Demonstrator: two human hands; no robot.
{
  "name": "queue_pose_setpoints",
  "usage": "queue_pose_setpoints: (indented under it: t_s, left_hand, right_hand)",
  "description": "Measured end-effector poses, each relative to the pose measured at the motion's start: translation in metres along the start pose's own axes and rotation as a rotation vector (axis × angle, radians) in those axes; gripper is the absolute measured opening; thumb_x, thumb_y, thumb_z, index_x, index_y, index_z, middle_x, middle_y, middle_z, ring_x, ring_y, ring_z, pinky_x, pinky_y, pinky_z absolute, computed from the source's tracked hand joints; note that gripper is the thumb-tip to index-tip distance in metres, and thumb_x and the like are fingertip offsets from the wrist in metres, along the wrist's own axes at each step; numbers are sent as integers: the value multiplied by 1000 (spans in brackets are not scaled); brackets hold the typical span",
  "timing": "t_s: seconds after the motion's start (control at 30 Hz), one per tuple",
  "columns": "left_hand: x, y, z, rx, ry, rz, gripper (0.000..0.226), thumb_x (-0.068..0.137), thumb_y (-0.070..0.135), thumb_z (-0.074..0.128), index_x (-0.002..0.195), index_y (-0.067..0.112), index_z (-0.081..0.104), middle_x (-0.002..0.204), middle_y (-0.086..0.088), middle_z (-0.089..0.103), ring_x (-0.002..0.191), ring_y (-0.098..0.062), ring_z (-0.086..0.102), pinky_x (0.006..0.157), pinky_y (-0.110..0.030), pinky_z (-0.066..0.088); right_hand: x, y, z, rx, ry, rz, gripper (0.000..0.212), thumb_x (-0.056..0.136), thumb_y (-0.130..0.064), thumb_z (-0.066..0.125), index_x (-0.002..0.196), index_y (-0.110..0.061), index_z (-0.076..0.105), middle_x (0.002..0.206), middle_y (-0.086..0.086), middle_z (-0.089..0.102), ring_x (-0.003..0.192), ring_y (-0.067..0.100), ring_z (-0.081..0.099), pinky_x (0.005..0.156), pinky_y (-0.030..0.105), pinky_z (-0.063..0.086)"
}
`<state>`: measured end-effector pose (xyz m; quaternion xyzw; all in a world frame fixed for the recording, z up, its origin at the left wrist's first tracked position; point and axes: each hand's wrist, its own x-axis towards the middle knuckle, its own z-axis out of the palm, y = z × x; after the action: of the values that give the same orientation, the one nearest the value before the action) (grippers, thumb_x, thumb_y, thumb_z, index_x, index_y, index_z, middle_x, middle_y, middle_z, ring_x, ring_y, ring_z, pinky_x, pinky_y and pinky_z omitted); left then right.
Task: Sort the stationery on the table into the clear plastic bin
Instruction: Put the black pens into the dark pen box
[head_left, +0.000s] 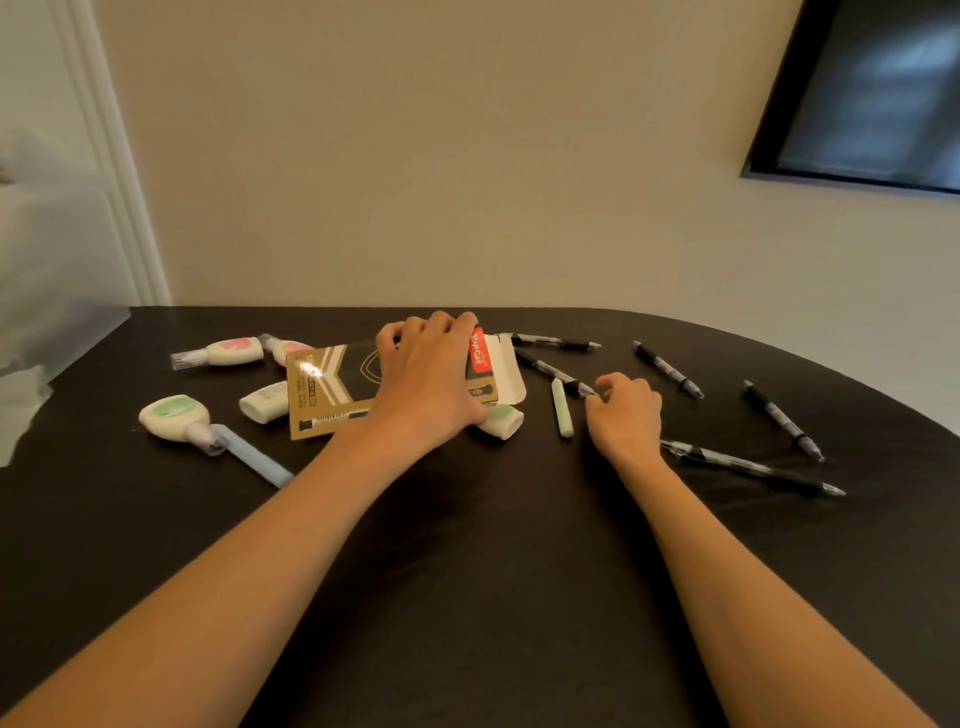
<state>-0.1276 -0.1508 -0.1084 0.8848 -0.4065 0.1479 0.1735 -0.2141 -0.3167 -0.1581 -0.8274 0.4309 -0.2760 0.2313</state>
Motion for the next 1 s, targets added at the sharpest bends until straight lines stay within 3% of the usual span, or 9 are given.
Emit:
queue_pose_setpoints:
  t_s: [0.07, 0.17, 0.33, 0.47, 0.57, 0.67, 0.8, 0.93, 1.0]
  left_hand:
    - [5, 4, 5, 31, -10, 16, 84, 75, 39, 72, 142, 23, 25, 142, 0, 35, 132, -21, 29, 108, -36, 15]
    - [11, 5, 8, 66, -9, 33, 83, 76, 38, 72, 143, 24, 24, 142, 1, 34, 133, -21, 27, 108, -36, 15]
    - [12, 1, 11, 98, -23, 33, 83, 77, 38, 72, 143, 23, 24, 143, 0, 34, 133, -21, 27, 109, -37, 14]
    - [11, -1, 10, 95, -9, 26, 82, 78, 37, 71, 143, 23, 23, 144, 0, 33, 134, -21, 26, 109, -36, 14]
    - [8, -2, 8, 83, -6, 19, 82, 78, 37, 71, 143, 23, 23, 145, 0, 32, 134, -21, 26, 109, -36, 14]
    - [3, -6, 6, 65, -6, 5, 82, 78, 39, 71, 143, 24, 23, 144, 1, 33, 134, -21, 27, 109, -37, 14]
    - [-4, -11, 1, 50, -17, -34, 84, 77, 39, 71, 143, 24, 22, 144, 0, 33, 135, -21, 27, 110, -37, 14]
    - [-9, -15, -2, 41, -32, -56, 86, 76, 39, 72, 144, 23, 21, 145, 0, 33, 135, -22, 27, 111, -38, 14]
    - [-10, -16, -2, 42, -33, -60, 87, 76, 39, 72, 144, 23, 21, 145, 0, 33, 135, -22, 27, 110, -38, 14]
  right_hand:
    - [7, -1, 2, -101, -28, -24, 38, 97, -20, 46, 132, -8, 46, 135, 15, 41, 127, 30, 33, 97, 37, 38]
    - [17, -1, 6, -166, -62, -33, 33, 95, -26, 50, 123, -10, 55, 131, 13, 41, 123, 29, 35, 95, 37, 39]
    - [29, -2, 9, -72, -35, -9, 18, 91, -22, 58, 104, -11, 63, 121, 10, 50, 115, 26, 44, 92, 37, 44]
    - [24, -2, 6, 88, 42, 26, 5, 90, -11, 57, 95, -13, 57, 97, 4, 57, 88, 17, 52, 75, 29, 44]
    - [15, -2, 2, 124, 114, -15, 4, 92, -12, 55, 89, -15, 54, 91, 5, 56, 79, 16, 52, 66, 27, 39]
    - [10, -4, 1, 163, 94, -40, 8, 94, -16, 54, 95, -13, 60, 87, 3, 58, 74, 12, 52, 64, 23, 38]
    - [5, -3, 1, 290, 7, 13, 21, 88, -5, 54, 107, -9, 62, 99, 9, 67, 99, 21, 61, 86, 32, 50]
    - [-2, -6, -2, 334, -123, 25, 36, 88, 2, 50, 121, -12, 54, 107, 7, 65, 93, 13, 57, 76, 24, 44]
    - [-4, -10, -2, 311, -118, -10, 31, 91, -4, 49, 120, -14, 56, 112, 7, 61, 92, 12, 54, 77, 24, 43]
